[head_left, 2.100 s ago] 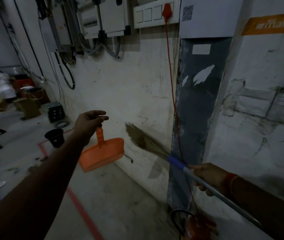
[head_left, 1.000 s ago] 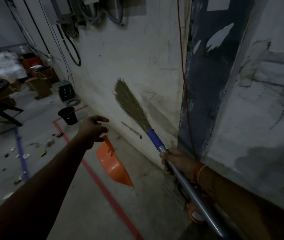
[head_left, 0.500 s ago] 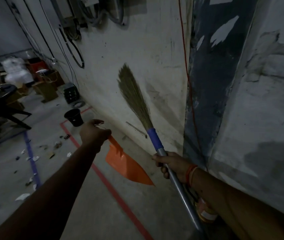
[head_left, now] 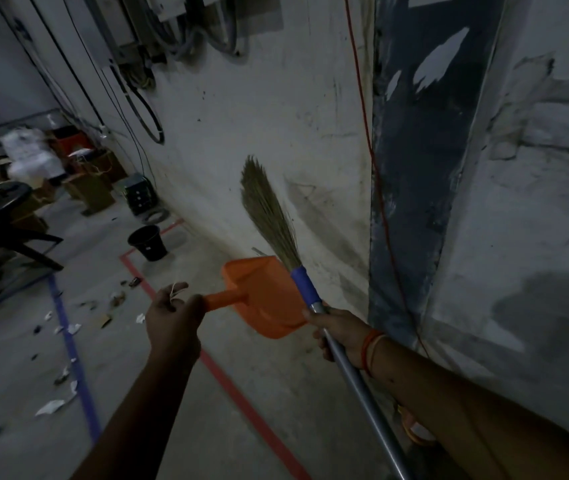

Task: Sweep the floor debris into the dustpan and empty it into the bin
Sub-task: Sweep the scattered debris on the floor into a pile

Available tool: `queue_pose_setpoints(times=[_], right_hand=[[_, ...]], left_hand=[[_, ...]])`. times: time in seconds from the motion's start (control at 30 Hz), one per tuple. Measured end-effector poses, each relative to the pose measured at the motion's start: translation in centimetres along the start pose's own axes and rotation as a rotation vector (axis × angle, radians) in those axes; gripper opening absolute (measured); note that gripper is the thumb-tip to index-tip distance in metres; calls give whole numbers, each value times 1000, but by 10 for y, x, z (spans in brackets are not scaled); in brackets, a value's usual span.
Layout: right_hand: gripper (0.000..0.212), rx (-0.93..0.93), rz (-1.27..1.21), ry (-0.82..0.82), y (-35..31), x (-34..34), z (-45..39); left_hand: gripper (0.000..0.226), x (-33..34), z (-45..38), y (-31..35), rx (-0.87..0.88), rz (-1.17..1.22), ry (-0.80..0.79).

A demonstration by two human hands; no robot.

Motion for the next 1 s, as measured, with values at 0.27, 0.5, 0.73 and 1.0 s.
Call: queue_pose_setpoints(times=[0.27,0.5,0.73,1.0], right_hand=[[17,-26,0,31,-9,6,-14],[12,-71,98,127,-18,9,-27],[14,-135,141,194,-37,8,-32],[13,-167,187,217,-48,4,-30]], left_hand=[[35,-10,22,0,-40,303,-43],[28,-19,26,6,10,165,-228],[35,-26,38,1,-8,-10,-357],[50,-29,40,3,-177,-217,-523]])
Point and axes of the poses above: each hand's wrist, its own z-axis away from the middle knuckle, its own x-axis out of the palm, y = z × x, the point moved 6 cm from there along -z, towards the middle knuckle, and after that the axes turned 12 degrees about x, right-handed, at the moved point
